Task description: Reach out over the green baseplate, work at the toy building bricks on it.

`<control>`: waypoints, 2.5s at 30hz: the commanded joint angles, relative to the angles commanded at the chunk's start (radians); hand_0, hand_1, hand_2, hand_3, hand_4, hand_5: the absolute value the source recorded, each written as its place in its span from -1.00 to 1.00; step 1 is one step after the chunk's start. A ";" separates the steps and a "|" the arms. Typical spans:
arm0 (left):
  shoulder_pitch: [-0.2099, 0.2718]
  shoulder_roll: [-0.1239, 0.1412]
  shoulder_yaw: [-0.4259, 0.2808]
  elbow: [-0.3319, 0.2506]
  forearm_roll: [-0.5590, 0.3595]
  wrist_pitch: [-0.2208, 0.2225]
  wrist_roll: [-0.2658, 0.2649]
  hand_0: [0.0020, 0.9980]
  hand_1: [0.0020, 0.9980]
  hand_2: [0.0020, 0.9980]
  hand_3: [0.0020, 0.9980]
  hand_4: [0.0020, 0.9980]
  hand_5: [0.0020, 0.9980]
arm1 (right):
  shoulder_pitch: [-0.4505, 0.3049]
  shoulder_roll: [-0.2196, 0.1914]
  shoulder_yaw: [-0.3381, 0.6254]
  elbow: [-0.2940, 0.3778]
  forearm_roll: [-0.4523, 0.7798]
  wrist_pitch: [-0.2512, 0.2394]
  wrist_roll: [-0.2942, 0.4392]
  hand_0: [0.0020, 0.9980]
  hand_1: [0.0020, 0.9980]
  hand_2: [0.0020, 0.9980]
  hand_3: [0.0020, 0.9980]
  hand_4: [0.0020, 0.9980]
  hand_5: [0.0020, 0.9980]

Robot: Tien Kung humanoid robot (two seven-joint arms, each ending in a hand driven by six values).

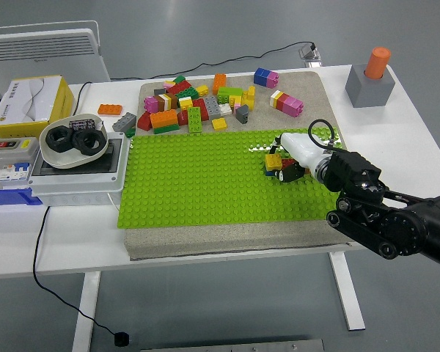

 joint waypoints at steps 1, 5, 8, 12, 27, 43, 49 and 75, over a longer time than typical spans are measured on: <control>0.000 0.000 0.000 0.000 0.000 0.000 0.000 0.53 0.45 0.43 0.60 1.00 1.00 | 0.000 0.000 0.000 0.000 0.000 0.000 0.000 0.70 0.64 0.67 0.30 0.42 -0.71; 0.000 0.000 0.000 0.000 0.000 0.000 0.000 0.53 0.45 0.43 0.60 1.00 1.00 | 0.000 0.000 0.000 0.000 0.001 0.002 -0.001 0.70 0.64 0.67 0.31 0.44 -0.71; 0.000 0.000 0.000 0.000 -0.001 0.000 0.000 0.53 0.45 0.43 0.60 1.00 1.00 | 0.001 0.000 -0.001 -0.001 0.002 0.003 -0.003 0.70 0.64 0.67 0.31 0.44 -0.71; 0.000 0.000 0.000 0.000 -0.001 0.000 0.000 0.53 0.45 0.43 0.60 1.00 1.00 | 0.001 0.000 -0.001 -0.001 0.001 0.005 -0.004 0.70 0.64 0.67 0.31 0.48 -0.70; 0.000 0.001 0.000 0.000 0.000 0.000 0.000 0.53 0.45 0.43 0.60 1.00 1.00 | 0.003 -0.001 -0.004 0.001 0.007 0.008 -0.009 0.71 0.65 0.68 0.33 0.50 -0.69; 0.001 0.001 -0.006 0.000 0.006 -0.002 -0.001 0.53 0.45 0.43 0.60 1.00 1.00 | -0.006 -0.016 0.030 0.049 0.025 0.038 -0.006 0.76 0.69 0.73 0.50 1.00 -0.15; 0.005 -0.001 -0.011 0.000 0.011 -0.002 0.000 0.53 0.45 0.43 0.60 1.00 1.00 | -0.056 -0.060 0.112 0.148 -0.027 0.020 -0.002 0.79 0.69 0.74 0.51 1.00 0.06; 0.015 -0.012 -0.022 0.000 0.010 0.000 -0.005 0.53 0.45 0.43 0.60 1.00 1.00 | -0.189 -0.077 0.166 0.179 -0.191 -0.083 0.045 0.85 0.77 0.85 0.24 1.00 0.28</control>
